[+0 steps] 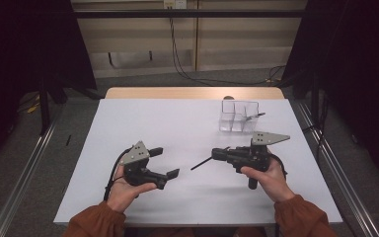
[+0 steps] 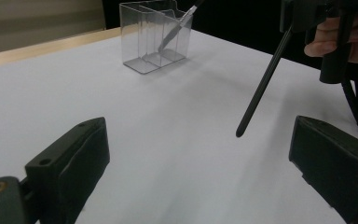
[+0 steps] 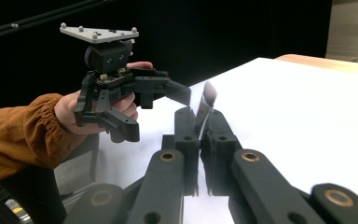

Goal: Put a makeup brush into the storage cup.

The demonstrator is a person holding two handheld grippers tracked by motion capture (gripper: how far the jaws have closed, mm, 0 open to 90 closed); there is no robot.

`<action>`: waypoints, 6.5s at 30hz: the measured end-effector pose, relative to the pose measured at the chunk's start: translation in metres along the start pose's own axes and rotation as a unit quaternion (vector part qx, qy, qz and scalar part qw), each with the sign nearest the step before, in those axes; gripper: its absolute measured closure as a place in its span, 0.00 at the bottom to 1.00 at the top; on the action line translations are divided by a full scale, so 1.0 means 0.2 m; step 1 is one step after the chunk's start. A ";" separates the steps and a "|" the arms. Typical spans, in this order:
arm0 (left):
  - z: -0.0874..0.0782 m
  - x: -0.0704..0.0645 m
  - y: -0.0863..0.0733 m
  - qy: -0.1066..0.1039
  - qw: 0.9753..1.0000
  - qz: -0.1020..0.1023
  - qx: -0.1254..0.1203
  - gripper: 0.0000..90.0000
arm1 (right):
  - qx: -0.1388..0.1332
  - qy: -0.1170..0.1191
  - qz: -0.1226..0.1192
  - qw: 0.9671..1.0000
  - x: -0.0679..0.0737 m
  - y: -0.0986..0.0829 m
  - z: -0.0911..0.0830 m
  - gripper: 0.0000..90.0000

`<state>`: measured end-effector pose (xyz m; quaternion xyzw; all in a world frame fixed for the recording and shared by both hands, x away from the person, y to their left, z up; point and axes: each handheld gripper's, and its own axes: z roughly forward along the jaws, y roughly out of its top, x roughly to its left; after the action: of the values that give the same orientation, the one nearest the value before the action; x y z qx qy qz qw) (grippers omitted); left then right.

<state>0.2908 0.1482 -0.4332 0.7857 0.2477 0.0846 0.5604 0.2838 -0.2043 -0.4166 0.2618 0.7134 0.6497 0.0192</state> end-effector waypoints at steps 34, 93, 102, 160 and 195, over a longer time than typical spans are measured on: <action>-0.30 0.03 -0.06 0.079 0.996 0.017 -0.023 0.03 | -0.003 -0.064 -0.008 0.998 -0.06 0.04 -0.24 0.96; -0.38 0.07 -0.20 0.132 0.990 -0.016 -0.056 0.03 | 0.030 -0.251 -0.019 0.967 -0.44 0.46 -0.53 0.96; -0.38 0.07 -0.19 0.133 0.990 -0.011 -0.055 0.03 | 0.051 -0.277 -0.021 0.959 -0.53 0.48 -0.48 0.96; -0.39 0.08 -0.19 0.135 0.989 -0.008 -0.054 0.03 | 0.134 -0.291 -0.002 0.947 -0.74 0.39 -0.25 0.95; -0.38 0.11 -0.19 0.141 0.988 -0.016 -0.056 0.03 | 0.039 -0.305 -0.019 0.951 -0.64 0.30 -0.31 0.17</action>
<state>0.2678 0.2317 -0.4435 0.7294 0.3313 0.1991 0.5644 0.3931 -0.3109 -0.3921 0.4343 0.7032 0.5102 0.2379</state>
